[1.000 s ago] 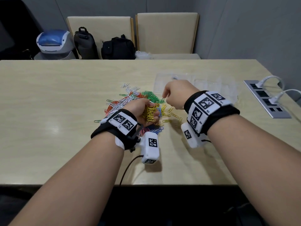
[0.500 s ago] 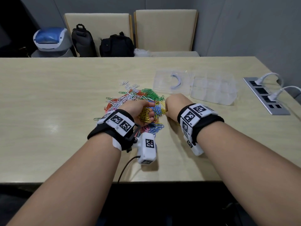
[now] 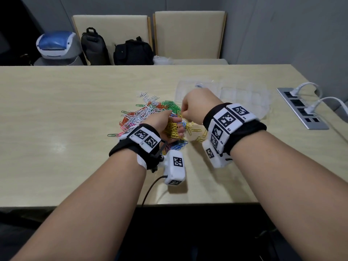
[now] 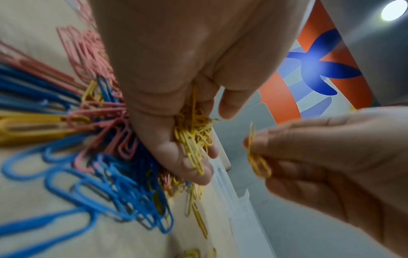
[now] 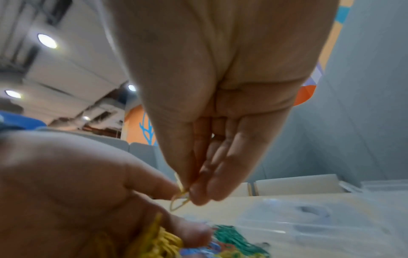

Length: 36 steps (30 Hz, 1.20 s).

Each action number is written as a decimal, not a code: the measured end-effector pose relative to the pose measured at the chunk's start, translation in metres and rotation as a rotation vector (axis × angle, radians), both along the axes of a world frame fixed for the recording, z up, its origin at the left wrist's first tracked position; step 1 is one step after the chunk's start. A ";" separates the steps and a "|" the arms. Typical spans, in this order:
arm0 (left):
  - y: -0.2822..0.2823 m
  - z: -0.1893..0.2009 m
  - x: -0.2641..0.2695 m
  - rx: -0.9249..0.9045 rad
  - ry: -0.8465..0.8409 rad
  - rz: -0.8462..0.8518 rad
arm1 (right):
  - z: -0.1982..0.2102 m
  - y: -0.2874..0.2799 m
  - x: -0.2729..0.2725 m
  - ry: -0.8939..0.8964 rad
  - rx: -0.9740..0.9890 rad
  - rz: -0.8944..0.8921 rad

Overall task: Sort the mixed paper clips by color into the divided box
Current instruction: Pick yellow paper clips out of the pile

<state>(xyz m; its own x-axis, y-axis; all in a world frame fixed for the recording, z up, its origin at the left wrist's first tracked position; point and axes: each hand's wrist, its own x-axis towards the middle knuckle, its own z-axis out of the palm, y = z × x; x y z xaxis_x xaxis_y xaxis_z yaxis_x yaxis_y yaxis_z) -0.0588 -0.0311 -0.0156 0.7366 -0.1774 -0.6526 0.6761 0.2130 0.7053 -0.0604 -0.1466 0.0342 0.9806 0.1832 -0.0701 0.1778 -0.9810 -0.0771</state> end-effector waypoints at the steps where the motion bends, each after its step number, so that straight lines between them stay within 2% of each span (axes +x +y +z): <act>1: -0.001 0.000 0.000 -0.013 0.001 -0.003 | 0.003 0.004 0.000 0.011 0.042 0.015; 3: -0.003 -0.001 -0.001 -0.043 0.005 -0.015 | 0.009 0.005 -0.001 0.041 0.134 0.012; 5: -0.003 0.001 -0.003 -0.045 0.008 -0.010 | 0.012 -0.002 -0.002 0.034 0.140 -0.027; 7: -0.002 0.003 -0.005 -0.033 0.001 -0.002 | 0.011 -0.012 -0.003 0.062 0.030 -0.051; 10: 0.004 0.005 -0.005 -0.021 -0.008 0.005 | -0.005 -0.024 -0.013 0.332 -0.178 -0.129; 12: 0.008 0.004 -0.005 -0.008 -0.005 0.005 | -0.023 -0.027 -0.016 0.401 -0.201 -0.187; 18: 0.011 0.003 -0.005 0.028 -0.007 0.001 | -0.050 -0.014 -0.004 0.209 -0.074 -0.149; 22: 0.013 0.000 -0.006 0.035 -0.001 0.007 | -0.056 -0.012 0.006 0.155 -0.025 -0.103; 36: 0.015 -0.003 -0.003 0.039 -0.013 0.011 | -0.043 -0.019 0.005 0.134 -0.138 -0.167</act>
<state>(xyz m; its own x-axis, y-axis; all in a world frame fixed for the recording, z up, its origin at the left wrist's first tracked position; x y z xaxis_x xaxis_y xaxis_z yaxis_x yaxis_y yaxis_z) -0.0618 -0.0163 -0.0185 0.7468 -0.1438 -0.6493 0.6647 0.1924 0.7219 -0.0550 -0.1651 -0.0087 0.9766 -0.0006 -0.2149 0.0100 -0.9988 0.0480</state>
